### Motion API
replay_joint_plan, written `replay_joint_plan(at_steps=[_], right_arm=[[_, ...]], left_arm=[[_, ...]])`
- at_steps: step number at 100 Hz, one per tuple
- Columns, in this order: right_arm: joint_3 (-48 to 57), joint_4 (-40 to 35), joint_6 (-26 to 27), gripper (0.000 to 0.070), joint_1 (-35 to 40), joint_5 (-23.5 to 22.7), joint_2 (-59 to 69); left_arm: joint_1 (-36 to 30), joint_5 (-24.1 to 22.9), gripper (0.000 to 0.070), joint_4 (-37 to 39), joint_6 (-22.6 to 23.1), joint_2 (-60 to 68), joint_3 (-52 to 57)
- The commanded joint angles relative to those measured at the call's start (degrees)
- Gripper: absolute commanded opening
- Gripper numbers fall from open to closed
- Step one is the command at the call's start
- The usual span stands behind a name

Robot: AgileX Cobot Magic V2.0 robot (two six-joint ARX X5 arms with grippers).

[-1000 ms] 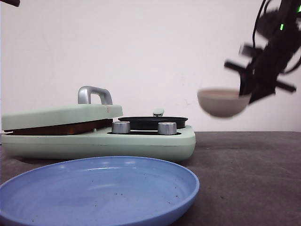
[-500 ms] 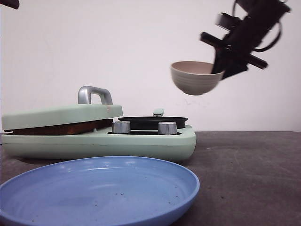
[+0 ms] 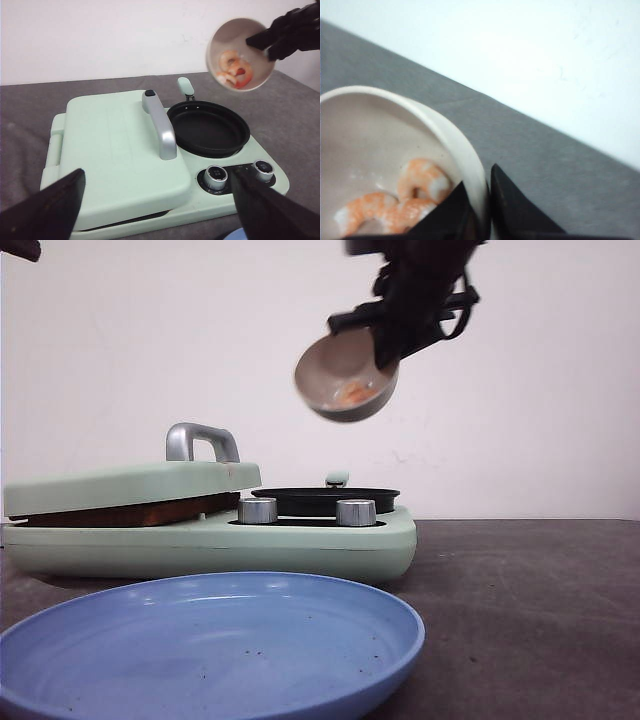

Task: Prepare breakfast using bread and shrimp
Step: 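Lift the bowl with the right gripper over the frying pan, then tilt the bowl with the right gripper to pour shrimp into the pan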

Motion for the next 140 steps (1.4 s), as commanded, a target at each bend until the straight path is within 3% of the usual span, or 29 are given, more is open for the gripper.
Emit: replay_joint_plan(at_steps=[1,13,35,82,94,112,140], right_arm=[[1.1,1.7,-9.9,0.0,1.8,4.4,2.8],[1.1,4.8,-19.7,0.0,4.6,11.9,6.0],[1.1,12.5,-33.9,0.0,7.6,19.7,10.0],[1.1,22.8,-49.0,0.0,9.4,23.1,10.0],[1.1,28.4,-54.2,0.0,9.4,23.1,10.0],[1.1,31.1,-53.6,0.0,9.4,23.1,10.0],[1.1,29.9,-48.3,0.0,9.4,23.3,10.0]], left_arm=[[-0.1,0.0,0.0516,0.5,1.4,0.2,0.4],[-0.1,0.5,0.0516,0.5,1.6,0.2,0.4],[-0.1,3.0,0.0515,0.7,2.4,0.2,0.4],[-0.1,3.5,0.0515,1.8,2.4,0.1,0.4],[-0.1,3.5,0.0516,2.3,2.4,-0.3,0.4],[-0.1,3.5,0.0515,2.6,2.4,-0.9,0.4],[-0.1,3.5,0.0515,2.5,2.4,-1.0,0.4]])
